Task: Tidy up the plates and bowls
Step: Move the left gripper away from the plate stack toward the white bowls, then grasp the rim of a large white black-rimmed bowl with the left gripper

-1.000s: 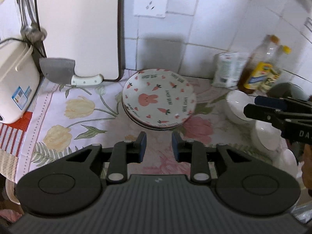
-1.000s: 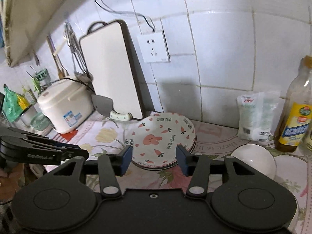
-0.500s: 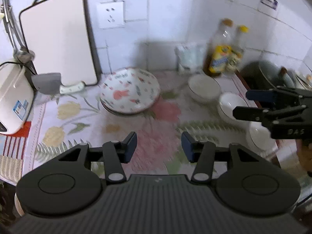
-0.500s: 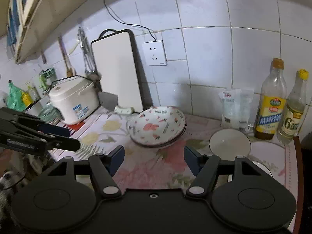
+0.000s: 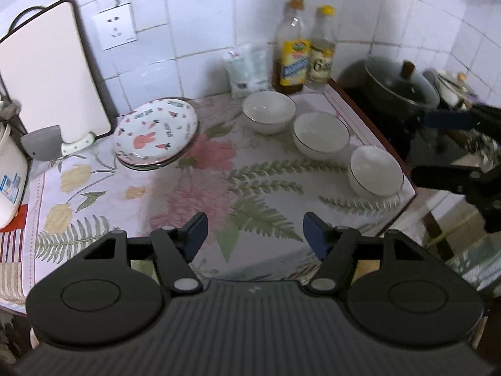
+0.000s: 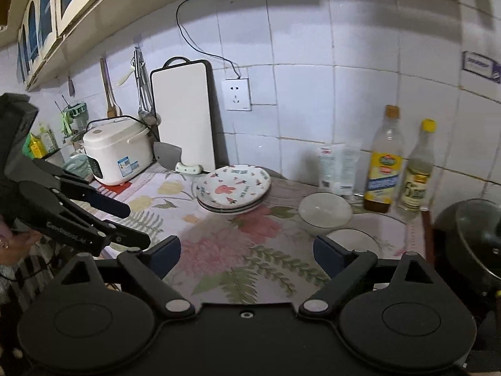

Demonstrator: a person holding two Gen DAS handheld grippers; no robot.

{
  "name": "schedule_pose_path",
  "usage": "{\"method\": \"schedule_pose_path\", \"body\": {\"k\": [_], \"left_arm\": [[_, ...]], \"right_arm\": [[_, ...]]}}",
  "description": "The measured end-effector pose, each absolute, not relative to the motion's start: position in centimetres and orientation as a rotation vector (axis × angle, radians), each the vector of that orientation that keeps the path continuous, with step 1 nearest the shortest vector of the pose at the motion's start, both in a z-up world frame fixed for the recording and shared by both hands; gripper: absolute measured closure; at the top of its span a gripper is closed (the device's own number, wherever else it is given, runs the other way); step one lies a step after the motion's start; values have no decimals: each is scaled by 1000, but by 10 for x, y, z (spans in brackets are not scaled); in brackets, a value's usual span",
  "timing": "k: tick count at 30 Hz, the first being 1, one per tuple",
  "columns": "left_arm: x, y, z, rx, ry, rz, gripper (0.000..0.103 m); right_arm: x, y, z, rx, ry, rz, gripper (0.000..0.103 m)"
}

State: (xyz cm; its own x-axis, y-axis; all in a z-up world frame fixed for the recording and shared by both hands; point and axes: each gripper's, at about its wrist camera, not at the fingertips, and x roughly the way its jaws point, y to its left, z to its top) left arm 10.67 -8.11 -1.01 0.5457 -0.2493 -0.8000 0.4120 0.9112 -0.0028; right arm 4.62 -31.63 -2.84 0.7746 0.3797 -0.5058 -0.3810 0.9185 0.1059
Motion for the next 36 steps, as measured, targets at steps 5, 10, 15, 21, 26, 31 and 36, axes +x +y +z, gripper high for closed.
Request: {"method": "schedule_pose_path", "body": {"k": [5, 10, 15, 21, 26, 31, 36], "left_arm": [[103, -100, -20, 219, 912, -425, 27], [107, -118, -32, 188, 905, -458, 21], [116, -142, -55, 211, 882, -446, 21], [132, -170, -75, 159, 875, -456, 20], [149, -189, -93, 58, 874, -461, 20], [162, -216, -114, 24, 908, -481, 20], [173, -239, -139, -56, 949, -543, 20]], "right_arm": [[21, -329, -37, -42, 531, 407, 8], [7, -340, -54, -76, 507, 362, 5], [14, -355, -88, -60, 525, 332, 5], [25, -377, -132, -116, 506, 272, 5], [36, -402, -162, -53, 518, 224, 5], [45, -421, -194, -32, 516, 189, 5], [61, -419, -225, -72, 549, 216, 5]]}}
